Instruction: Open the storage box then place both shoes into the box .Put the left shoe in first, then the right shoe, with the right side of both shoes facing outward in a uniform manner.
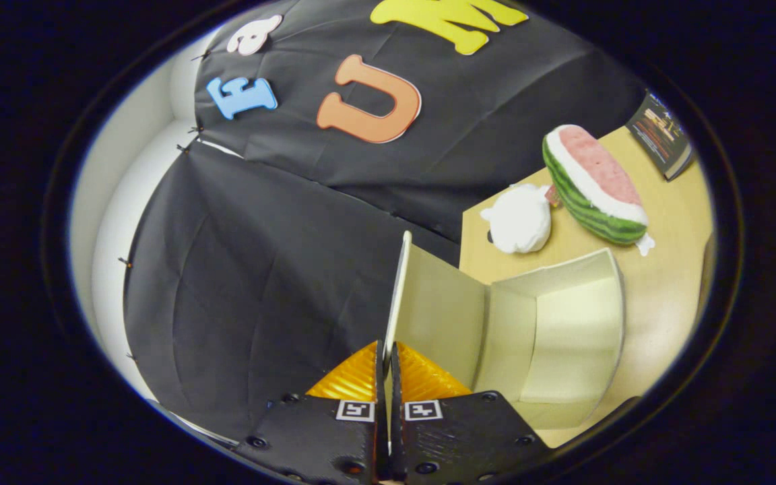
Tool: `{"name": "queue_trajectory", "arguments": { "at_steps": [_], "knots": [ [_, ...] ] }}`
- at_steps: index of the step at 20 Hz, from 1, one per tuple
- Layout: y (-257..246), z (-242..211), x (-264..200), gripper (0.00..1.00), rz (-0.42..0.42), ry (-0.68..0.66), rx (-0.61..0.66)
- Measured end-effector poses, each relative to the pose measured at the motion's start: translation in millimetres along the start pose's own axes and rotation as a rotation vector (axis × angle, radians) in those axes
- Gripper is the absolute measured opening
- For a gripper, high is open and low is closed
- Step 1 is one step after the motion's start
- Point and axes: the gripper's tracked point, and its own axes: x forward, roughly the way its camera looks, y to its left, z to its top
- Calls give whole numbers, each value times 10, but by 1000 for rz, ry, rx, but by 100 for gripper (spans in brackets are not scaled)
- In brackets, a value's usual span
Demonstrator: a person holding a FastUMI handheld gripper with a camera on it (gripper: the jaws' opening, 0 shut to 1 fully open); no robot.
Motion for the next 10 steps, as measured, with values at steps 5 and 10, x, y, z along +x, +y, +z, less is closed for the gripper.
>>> {"name": "queue_trajectory", "arguments": {
  "at_steps": [5, 10],
  "knots": [
    [212, -71, 390, 6, -32, 19, -41],
    [246, -97, 529, 36, -55, 12, -65]
  ]
}}
